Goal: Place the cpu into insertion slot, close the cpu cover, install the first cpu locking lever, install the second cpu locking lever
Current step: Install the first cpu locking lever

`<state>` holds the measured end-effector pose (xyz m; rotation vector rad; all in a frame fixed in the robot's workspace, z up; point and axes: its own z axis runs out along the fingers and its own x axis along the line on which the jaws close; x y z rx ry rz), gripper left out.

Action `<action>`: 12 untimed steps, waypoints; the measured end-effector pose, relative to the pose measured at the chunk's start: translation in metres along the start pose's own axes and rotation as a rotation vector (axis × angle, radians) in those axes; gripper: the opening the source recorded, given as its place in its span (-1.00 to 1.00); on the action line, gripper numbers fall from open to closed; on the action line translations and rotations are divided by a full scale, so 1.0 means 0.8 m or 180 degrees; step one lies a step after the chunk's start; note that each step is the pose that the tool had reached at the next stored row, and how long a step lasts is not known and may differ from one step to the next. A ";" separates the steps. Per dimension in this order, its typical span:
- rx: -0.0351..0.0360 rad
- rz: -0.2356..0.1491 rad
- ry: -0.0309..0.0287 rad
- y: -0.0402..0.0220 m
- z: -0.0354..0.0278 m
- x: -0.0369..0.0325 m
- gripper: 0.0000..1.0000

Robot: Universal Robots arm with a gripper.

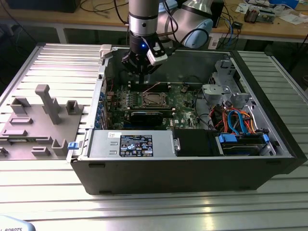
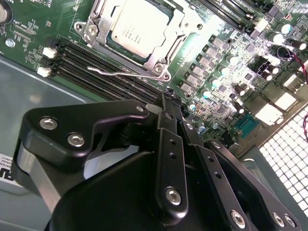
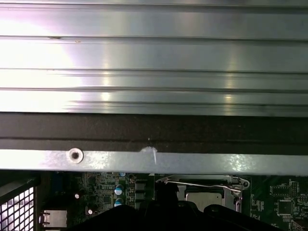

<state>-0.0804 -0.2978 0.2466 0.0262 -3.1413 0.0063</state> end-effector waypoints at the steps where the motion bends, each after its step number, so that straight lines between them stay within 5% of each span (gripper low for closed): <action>1: 0.0000 -0.0013 0.0000 0.0000 0.0011 0.0001 -0.79; 7: -0.0012 -0.0075 0.0001 0.0000 0.0101 -0.0012 -0.79; 10: -0.0094 -0.0075 -0.0001 0.0000 0.0133 -0.0015 -0.79; 12: -0.0095 -0.0074 -0.0002 0.0000 0.0154 -0.0014 -0.79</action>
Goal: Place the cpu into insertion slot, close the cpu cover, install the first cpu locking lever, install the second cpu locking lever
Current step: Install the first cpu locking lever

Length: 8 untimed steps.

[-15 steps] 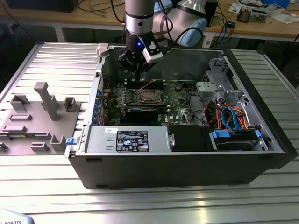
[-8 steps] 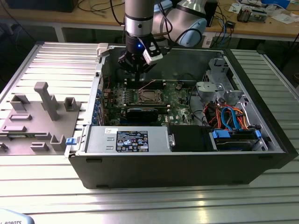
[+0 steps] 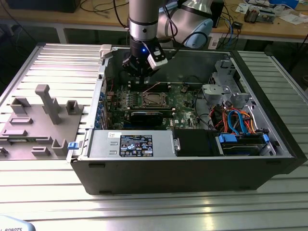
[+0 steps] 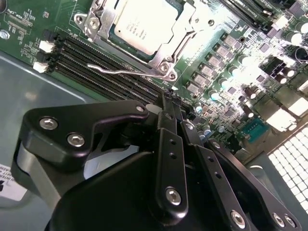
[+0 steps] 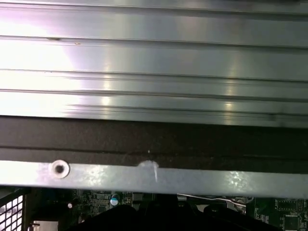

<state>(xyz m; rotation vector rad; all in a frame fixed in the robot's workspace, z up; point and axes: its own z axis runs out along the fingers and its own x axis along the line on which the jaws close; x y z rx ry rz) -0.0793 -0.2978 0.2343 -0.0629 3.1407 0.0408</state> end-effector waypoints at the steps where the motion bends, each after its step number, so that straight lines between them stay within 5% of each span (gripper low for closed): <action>1: 0.0004 0.0000 0.0000 0.0000 0.0010 -0.0001 -0.79; 5: 0.0039 0.0000 0.0002 -0.0002 0.0053 -0.0021 -0.79; 8: 0.0041 0.0000 0.0009 -0.0007 0.0123 -0.0076 -0.79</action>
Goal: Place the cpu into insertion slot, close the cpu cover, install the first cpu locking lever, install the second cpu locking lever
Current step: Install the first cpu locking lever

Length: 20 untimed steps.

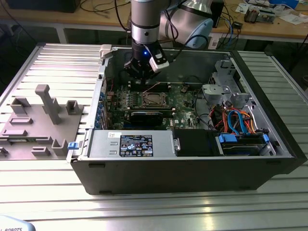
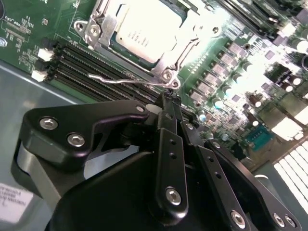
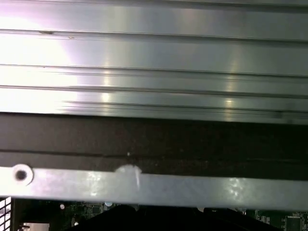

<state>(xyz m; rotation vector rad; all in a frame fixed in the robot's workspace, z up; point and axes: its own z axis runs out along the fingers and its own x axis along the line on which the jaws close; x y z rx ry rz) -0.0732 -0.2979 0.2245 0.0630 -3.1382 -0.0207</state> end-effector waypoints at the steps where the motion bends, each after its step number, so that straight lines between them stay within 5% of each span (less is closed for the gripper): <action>1: 0.0000 0.0000 0.0003 -0.0001 0.0021 -0.0014 -0.79; 11: -0.0007 0.0000 0.0012 0.0020 0.0181 -0.0049 -0.79; 20: -0.0008 -0.0004 0.0016 0.0021 0.0216 -0.0142 -0.79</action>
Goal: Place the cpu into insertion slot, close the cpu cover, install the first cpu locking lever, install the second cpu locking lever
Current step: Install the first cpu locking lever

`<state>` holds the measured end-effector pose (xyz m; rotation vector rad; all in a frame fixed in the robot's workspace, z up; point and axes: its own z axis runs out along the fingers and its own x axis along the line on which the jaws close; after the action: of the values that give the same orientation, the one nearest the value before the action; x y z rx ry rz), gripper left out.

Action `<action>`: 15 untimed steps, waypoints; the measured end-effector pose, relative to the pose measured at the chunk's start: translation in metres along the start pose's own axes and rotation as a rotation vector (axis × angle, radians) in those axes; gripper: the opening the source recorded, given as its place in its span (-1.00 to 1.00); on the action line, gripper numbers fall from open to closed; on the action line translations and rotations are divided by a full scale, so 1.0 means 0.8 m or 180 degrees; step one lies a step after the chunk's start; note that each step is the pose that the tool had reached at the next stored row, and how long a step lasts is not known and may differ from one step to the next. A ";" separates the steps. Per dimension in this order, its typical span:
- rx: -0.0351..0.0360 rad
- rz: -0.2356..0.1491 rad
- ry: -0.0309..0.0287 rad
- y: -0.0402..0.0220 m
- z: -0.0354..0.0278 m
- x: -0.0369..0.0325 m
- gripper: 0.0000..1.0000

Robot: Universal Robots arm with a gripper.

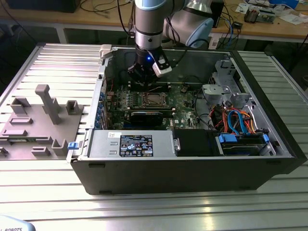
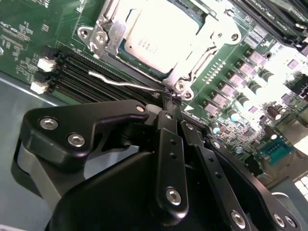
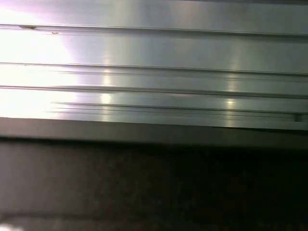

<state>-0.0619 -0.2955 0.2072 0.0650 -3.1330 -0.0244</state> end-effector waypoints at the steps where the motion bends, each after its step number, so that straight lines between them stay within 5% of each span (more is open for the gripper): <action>1: 0.0000 -0.0001 0.0001 -0.0001 0.0003 -0.0018 -0.79; 15: -0.0011 -0.0018 0.0027 -0.0016 0.0052 -0.0357 -0.79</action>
<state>-0.0334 -0.2956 0.2028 0.0738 -3.1243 -0.0295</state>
